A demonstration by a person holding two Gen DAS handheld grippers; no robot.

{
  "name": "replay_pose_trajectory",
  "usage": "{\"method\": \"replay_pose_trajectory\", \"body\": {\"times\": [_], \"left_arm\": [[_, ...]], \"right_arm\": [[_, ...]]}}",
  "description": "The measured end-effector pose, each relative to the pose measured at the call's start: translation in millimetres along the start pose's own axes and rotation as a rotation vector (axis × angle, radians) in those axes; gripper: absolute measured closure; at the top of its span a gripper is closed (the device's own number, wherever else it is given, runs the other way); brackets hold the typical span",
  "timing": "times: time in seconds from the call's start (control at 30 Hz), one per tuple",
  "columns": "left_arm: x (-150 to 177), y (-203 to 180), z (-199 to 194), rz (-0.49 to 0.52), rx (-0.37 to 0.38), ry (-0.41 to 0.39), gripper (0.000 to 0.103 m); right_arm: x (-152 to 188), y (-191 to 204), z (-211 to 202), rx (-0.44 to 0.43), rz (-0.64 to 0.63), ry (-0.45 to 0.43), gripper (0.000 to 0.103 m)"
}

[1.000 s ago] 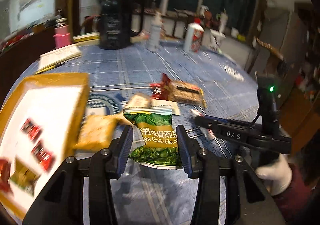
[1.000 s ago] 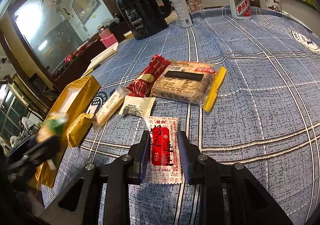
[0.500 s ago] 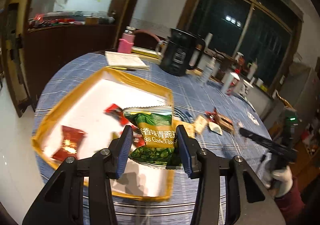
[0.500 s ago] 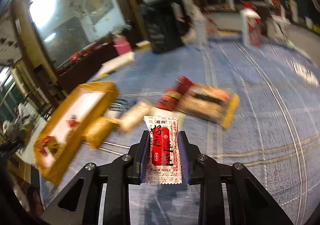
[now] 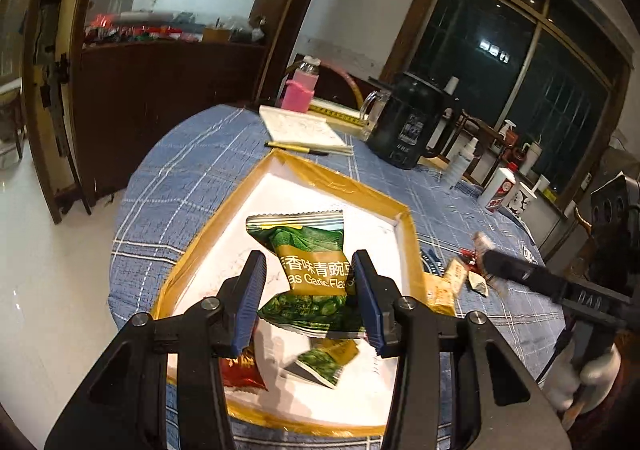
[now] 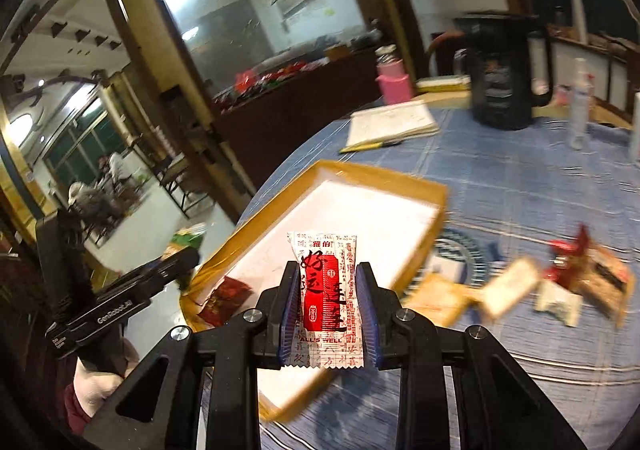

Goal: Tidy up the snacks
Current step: 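Carry the pea bag and sachet over the tray and open both tools, then withdraw both open tools from the tray back over the remaining snacks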

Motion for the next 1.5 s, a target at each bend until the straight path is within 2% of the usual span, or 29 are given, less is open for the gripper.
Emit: {"method": "replay_pose_trajectory", "body": {"times": [0.13, 0.33, 0.5, 0.53, 0.6, 0.77, 0.93, 1.1, 1.27, 1.5], "left_arm": [[0.5, 6.3, 22.0, 0.0, -0.011, 0.042, 0.06], [2.7, 16.2, 53.2, -0.021, -0.036, 0.109, 0.06], [8.1, 27.1, 64.6, -0.063, -0.046, 0.131, 0.06], [8.7, 29.1, 65.1, -0.072, -0.045, 0.135, 0.06], [8.2, 30.9, 62.6, -0.092, -0.031, 0.132, 0.06], [5.9, 19.4, 36.8, -0.115, 0.003, 0.084, 0.057], [8.4, -12.7, -9.5, -0.127, 0.065, -0.011, 0.041], [18.0, -48.6, -44.4, -0.15, 0.139, -0.076, 0.034], [32.4, -78.0, -53.1, -0.145, 0.166, -0.076, 0.033], [52.2, -127.0, -31.1, -0.091, 0.176, 0.003, 0.033]], "right_arm": [[9.5, 17.0, 40.8, -0.022, -0.005, 0.059, 0.074], [20.8, 16.0, 94.7, 0.025, -0.02, 0.133, 0.074], [27.3, 8.9, 117.9, 0.023, 0.004, 0.184, 0.074], [27.8, 10.3, 121.0, 0.014, 0.001, 0.193, 0.071], [25.3, 13.0, 120.7, 0.022, -0.017, 0.18, 0.071], [21.3, 19.7, 100.2, 0.015, -0.035, 0.118, 0.067], [25.4, 15.4, 63.6, 0.0, -0.009, 0.055, 0.063], [37.7, -7.0, 21.3, 0.001, 0.034, 0.0, 0.062], [51.8, -37.6, -13.8, 0.018, 0.076, -0.039, 0.057], [67.6, -91.3, -45.7, 0.028, 0.152, -0.073, 0.057]]}}
Point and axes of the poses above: each gripper's, at about its wrist camera, not at the fingertips, and z roughly the way its jaws point, y to its left, x to its underside, the point moved 9 cm from there along z, roughly the way its jaws point, and after that the axes turned 6 degrees about x, right-handed, at the moved point
